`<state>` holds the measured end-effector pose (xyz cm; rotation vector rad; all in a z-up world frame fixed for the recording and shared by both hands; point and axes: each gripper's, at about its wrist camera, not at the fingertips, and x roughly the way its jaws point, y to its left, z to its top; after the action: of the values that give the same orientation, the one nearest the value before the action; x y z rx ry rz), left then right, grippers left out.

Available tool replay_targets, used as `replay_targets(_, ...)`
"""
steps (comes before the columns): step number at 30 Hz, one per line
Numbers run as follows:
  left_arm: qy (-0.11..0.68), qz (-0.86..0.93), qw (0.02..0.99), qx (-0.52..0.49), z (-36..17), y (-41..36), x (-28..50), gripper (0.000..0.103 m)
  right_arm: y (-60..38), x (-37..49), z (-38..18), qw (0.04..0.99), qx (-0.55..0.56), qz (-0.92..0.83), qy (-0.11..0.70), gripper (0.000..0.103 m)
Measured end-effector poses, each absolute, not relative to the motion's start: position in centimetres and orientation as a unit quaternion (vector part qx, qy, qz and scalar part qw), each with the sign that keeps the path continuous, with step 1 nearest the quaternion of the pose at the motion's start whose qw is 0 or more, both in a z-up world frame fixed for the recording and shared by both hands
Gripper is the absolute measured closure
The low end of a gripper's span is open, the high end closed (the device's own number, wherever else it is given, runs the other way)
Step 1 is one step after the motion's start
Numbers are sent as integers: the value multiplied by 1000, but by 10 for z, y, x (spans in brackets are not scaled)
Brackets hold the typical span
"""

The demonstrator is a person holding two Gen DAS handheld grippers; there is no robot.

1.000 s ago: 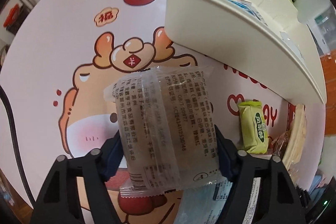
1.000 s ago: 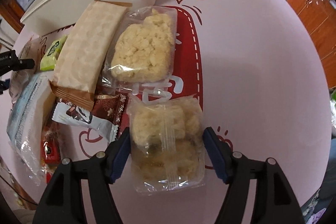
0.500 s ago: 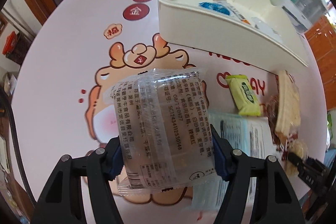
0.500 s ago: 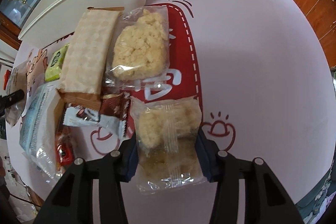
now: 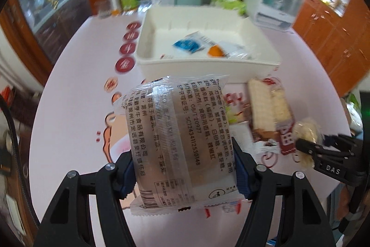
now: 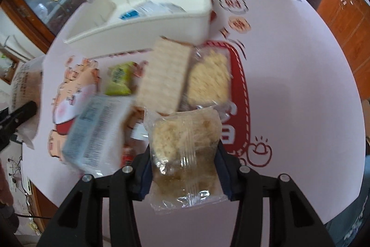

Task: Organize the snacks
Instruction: 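Lift both held packs and carry them toward the white bin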

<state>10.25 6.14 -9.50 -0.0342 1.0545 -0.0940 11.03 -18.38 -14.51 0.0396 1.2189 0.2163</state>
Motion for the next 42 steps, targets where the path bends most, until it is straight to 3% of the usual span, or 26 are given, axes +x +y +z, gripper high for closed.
replay_targets(11, 422, -91, 902, 36, -26, 33, 115, 35, -165, 133, -52, 873, -11, 123, 471, 55)
replay_targets(27, 322, -33, 940, 112, 74, 27, 218, 35, -158, 219, 83, 935, -26, 114, 334, 55)
replay_targets(34, 316, -11, 942, 111, 80, 28, 271, 34, -161, 273, 92, 937, 4, 100, 333, 55)
replay_targets(42, 340, 0, 935, 103, 51, 27, 316, 34, -155, 313, 74, 929, 8, 100, 356, 55)
